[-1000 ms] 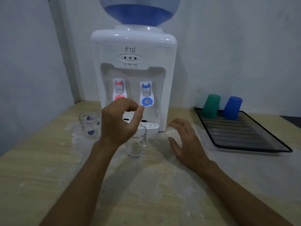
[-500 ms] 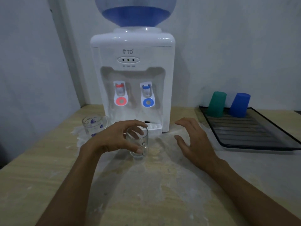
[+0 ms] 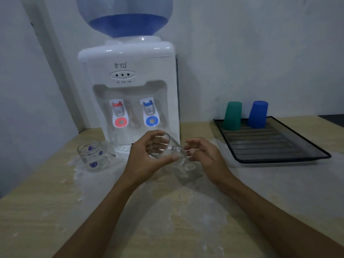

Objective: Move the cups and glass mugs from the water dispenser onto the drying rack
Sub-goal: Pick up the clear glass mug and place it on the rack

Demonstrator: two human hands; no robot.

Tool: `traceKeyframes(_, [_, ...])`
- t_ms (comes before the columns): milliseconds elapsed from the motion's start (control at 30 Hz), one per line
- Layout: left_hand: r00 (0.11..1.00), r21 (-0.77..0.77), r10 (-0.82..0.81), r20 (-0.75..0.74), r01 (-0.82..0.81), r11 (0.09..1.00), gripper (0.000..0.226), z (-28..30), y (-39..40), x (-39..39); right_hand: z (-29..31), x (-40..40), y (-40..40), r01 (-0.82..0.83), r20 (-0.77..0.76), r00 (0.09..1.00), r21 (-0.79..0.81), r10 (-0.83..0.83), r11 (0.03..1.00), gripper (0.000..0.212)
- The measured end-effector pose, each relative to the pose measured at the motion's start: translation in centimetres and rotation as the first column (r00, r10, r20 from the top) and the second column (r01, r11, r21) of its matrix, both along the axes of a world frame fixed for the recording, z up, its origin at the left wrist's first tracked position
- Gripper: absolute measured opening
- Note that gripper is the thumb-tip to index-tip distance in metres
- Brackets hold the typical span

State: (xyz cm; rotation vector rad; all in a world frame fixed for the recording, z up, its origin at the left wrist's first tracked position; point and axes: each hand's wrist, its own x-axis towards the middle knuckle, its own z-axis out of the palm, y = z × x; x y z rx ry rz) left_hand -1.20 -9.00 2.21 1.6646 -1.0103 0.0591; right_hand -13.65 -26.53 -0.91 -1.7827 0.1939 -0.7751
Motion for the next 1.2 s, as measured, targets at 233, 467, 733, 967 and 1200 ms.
traceKeyframes(233, [0.995,-0.116,0.023,-0.099,-0.035,0.993,0.075,-1.1,-1.4,-1.0,0.1,-0.2,0.0,-0.308,-0.091,0.941,0.163,0.325,0.937,0.058])
traceKeyframes(467, [0.992,-0.143,-0.019,-0.124,0.001,0.99,0.087,-1.2,-2.1,-1.8,0.2,-0.4,-0.5,-0.277,-0.004,0.958,0.266,0.288,0.923,0.059])
traceKeyframes(733, [0.989,-0.072,-0.061,-0.132,0.051,0.996,0.082,-1.6,-2.3,-2.1,2.4,-1.2,-3.1,-0.392,0.351,0.913,0.616,0.207,0.683,0.072])
traceKeyframes(967, [0.994,0.055,-0.047,-0.094,0.053,0.997,0.059,-2.8,-3.0,-2.7,3.6,-3.4,-7.4,-0.43,0.521,0.853,0.719,-0.015,0.547,0.061])
traceKeyframes(1200, [0.992,0.146,-0.123,0.025,0.118,0.982,0.046,-1.8,-7.3,-3.8,3.4,-5.0,-11.0,-0.405,0.559,0.803,0.766,-0.207,0.499,0.046])
